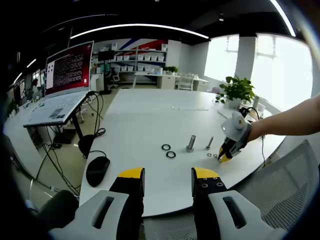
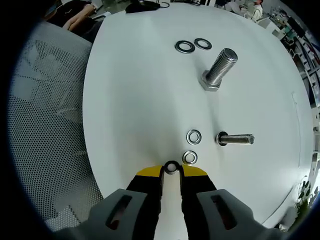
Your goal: Place the washer onto the threaded stud by aligning its center hole with the stud, sliding it down to the base, and recovering from edge contact or off-axis alignment until the washer reaches the visible bottom stop.
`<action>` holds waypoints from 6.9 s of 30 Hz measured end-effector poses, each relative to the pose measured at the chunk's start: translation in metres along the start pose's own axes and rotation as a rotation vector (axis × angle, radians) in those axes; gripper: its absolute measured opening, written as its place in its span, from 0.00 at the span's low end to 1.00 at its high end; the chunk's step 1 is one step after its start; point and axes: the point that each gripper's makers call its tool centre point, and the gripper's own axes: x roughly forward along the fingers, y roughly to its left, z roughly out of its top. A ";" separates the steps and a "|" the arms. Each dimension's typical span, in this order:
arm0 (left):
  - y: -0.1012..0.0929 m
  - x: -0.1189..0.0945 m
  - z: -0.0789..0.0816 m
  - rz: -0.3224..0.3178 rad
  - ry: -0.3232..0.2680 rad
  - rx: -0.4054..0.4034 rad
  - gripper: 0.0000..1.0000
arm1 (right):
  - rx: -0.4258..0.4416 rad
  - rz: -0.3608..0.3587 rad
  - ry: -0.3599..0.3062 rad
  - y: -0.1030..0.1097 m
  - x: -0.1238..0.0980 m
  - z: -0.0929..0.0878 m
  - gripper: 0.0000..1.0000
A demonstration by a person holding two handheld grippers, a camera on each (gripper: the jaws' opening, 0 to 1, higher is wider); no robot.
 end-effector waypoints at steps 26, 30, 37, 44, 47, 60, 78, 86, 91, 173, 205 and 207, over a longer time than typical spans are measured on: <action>0.001 0.000 -0.001 0.000 0.006 0.002 0.35 | 0.156 0.045 -0.102 -0.002 -0.001 0.001 0.14; 0.000 0.000 -0.001 0.000 0.006 0.002 0.35 | 0.145 0.041 -0.113 -0.001 -0.006 0.004 0.14; 0.000 0.000 -0.001 -0.001 0.008 0.003 0.35 | 0.140 0.030 -0.132 -0.009 -0.026 0.011 0.14; 0.000 0.000 -0.001 -0.002 0.009 0.003 0.35 | 0.156 0.014 -0.151 -0.025 -0.047 0.015 0.14; -0.001 0.000 -0.001 -0.002 0.008 0.004 0.35 | 0.161 0.002 -0.152 -0.033 -0.052 0.016 0.14; -0.001 0.000 0.000 -0.002 0.005 0.003 0.35 | 0.135 -0.095 -0.188 -0.057 -0.069 0.034 0.14; 0.000 0.000 -0.001 -0.001 0.009 0.002 0.35 | 0.144 -0.132 -0.183 -0.071 -0.057 0.043 0.14; 0.000 0.000 -0.001 0.000 0.008 0.001 0.35 | 0.167 -0.110 -0.170 -0.073 -0.050 0.043 0.14; 0.001 0.001 -0.001 0.001 0.008 0.000 0.35 | 0.163 -0.103 -0.156 -0.072 -0.048 0.042 0.14; 0.001 0.002 -0.001 0.000 0.016 0.002 0.35 | 0.170 -0.001 -0.166 -0.024 -0.006 0.015 0.30; 0.002 0.002 0.000 0.005 0.006 -0.002 0.35 | -0.006 -0.006 -0.040 -0.020 0.003 0.011 0.15; 0.002 0.002 0.000 0.005 0.005 -0.003 0.35 | -0.006 -0.009 -0.034 -0.021 0.003 0.011 0.16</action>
